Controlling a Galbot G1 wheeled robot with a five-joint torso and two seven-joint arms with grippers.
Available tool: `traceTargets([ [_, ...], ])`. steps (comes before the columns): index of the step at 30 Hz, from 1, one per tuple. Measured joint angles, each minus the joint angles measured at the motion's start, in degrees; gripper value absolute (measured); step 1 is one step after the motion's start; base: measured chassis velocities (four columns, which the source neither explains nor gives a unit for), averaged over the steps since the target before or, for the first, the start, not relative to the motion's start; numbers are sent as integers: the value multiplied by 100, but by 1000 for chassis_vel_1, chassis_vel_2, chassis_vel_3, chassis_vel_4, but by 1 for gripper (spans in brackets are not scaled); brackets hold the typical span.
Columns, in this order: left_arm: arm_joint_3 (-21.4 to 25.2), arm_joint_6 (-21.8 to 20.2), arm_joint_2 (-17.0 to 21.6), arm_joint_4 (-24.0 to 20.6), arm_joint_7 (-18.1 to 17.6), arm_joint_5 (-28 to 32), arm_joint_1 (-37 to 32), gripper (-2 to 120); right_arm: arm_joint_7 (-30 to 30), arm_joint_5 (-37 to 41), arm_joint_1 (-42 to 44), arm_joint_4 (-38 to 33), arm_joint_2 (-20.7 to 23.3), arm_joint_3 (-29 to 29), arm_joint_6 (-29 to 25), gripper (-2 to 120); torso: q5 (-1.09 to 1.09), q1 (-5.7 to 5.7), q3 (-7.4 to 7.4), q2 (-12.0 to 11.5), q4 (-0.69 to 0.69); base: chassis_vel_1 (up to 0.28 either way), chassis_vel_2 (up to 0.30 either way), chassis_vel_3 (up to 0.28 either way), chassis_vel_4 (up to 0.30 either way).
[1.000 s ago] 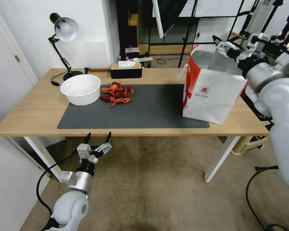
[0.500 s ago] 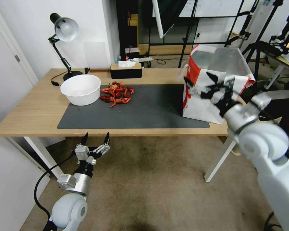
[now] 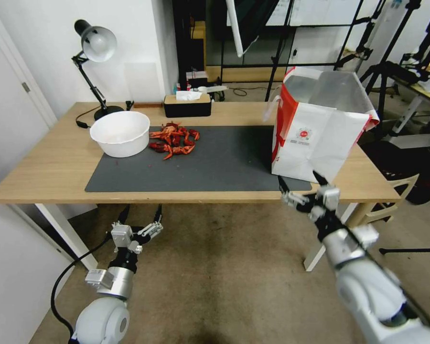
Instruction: Close the takeout container lid, then place the container into the takeout bag.
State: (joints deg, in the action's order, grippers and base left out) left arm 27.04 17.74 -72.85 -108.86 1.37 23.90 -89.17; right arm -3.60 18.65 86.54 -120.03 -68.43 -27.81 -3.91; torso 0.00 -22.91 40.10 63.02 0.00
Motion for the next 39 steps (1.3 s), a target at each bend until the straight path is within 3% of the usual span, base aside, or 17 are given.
traceTargets([
  [5,1,126,-19,97,23,-98,-20,100,-102,-267,230,155,-280,102,-376,100,-1,0,0,0,1,0,0,0,0],
  [14,26,332,-22,272,44,-93,-14,100,-226,-486,398,254,-676,346,-534,100,-1,0,0,0,1,0,0,0,0],
  [39,38,340,-8,297,32,-76,1,100,-216,-494,394,270,-708,388,-513,100,0,-1,1,0,0,0,0,0,0],
])
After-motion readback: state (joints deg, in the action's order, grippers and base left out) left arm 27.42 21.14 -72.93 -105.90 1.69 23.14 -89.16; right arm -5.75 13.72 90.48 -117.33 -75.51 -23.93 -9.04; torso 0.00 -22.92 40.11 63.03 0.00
